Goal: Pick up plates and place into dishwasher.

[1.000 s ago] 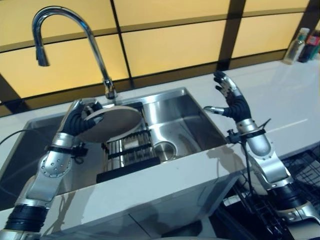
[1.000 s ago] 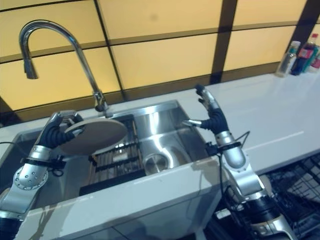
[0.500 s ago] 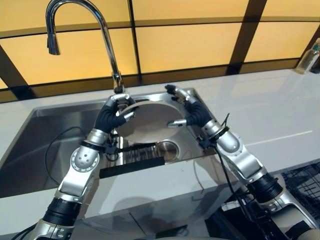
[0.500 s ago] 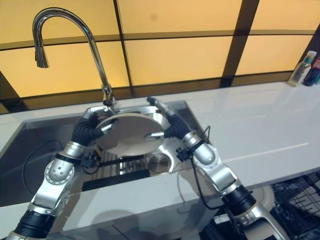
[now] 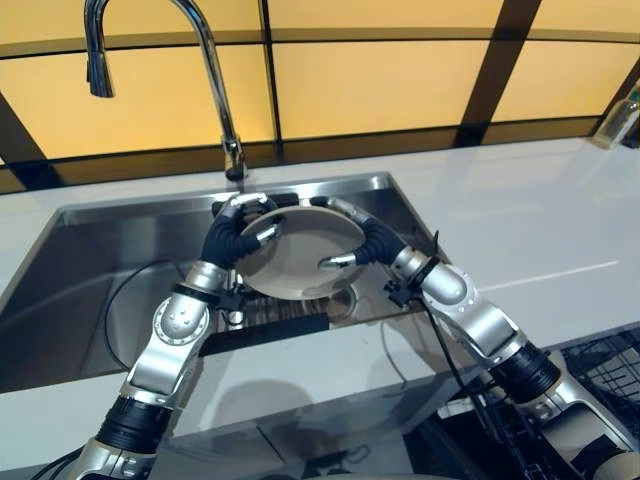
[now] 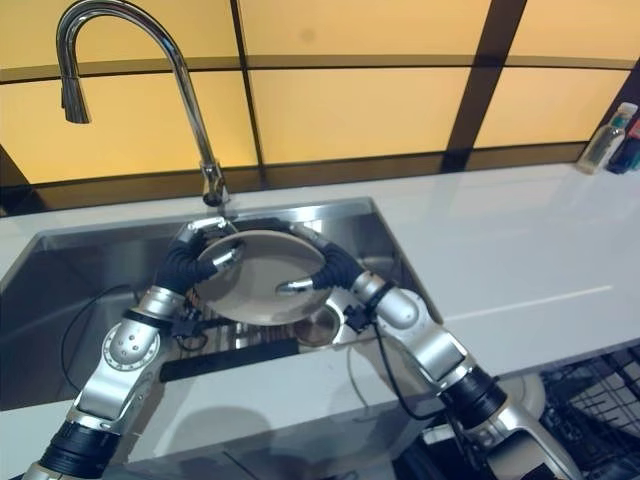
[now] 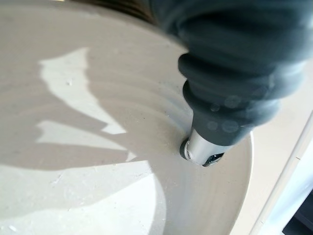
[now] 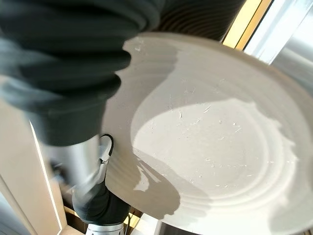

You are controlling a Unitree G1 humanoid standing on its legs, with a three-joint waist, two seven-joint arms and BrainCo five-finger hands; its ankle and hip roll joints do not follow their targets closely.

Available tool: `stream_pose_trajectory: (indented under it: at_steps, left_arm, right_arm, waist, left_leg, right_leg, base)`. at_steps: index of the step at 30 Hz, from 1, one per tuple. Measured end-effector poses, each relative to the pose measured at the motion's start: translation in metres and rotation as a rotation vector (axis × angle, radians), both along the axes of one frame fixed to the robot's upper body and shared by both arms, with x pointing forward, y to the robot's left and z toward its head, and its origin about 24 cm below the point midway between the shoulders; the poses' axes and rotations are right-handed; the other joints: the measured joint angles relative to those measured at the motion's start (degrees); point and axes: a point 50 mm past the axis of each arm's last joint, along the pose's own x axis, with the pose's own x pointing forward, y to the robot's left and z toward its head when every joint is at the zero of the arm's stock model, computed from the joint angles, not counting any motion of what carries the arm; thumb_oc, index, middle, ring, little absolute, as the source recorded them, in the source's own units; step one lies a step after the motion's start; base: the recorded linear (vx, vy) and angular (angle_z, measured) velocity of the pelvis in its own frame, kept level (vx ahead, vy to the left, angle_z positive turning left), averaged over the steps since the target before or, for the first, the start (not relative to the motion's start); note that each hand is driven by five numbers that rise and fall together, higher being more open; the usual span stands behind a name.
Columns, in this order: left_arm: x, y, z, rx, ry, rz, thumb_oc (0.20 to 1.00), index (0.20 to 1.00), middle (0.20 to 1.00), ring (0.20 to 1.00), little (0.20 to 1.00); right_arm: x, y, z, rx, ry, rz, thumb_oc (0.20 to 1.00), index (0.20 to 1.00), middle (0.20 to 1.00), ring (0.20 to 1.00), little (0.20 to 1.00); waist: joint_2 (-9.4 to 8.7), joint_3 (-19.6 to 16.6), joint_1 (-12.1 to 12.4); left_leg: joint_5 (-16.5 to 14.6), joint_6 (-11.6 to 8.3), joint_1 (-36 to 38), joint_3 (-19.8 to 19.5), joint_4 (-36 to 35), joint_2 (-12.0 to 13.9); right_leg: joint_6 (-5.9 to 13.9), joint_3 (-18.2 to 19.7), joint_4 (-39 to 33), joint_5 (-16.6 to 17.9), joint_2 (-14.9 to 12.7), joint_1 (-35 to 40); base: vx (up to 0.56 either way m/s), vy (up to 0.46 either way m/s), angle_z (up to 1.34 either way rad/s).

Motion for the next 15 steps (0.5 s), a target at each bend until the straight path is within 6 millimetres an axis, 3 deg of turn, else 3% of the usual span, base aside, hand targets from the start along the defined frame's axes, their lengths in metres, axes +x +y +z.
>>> stream_pose_trajectory:
  at_steps: [15]
  left_arm:
    - [-0.0003,-0.0041,-0.0031,0.002,0.014,-0.014,0.200,0.200,0.200,0.200,0.200]
  right_arm:
    - [0.0018,-0.0002,-0.0012,-0.003,0.012,-0.019,0.200,0.200,0.200,0.200,0.200]
  waist:
    - [-0.46,0.3,0.0]
  left_leg:
    - [0.0,0.01,0.2,0.9,-0.1,0.0]
  right_leg:
    - [0.03,0.5,0.0,0.1,-0.1,0.0]
  base:
    - [0.00,0.002,-0.01]
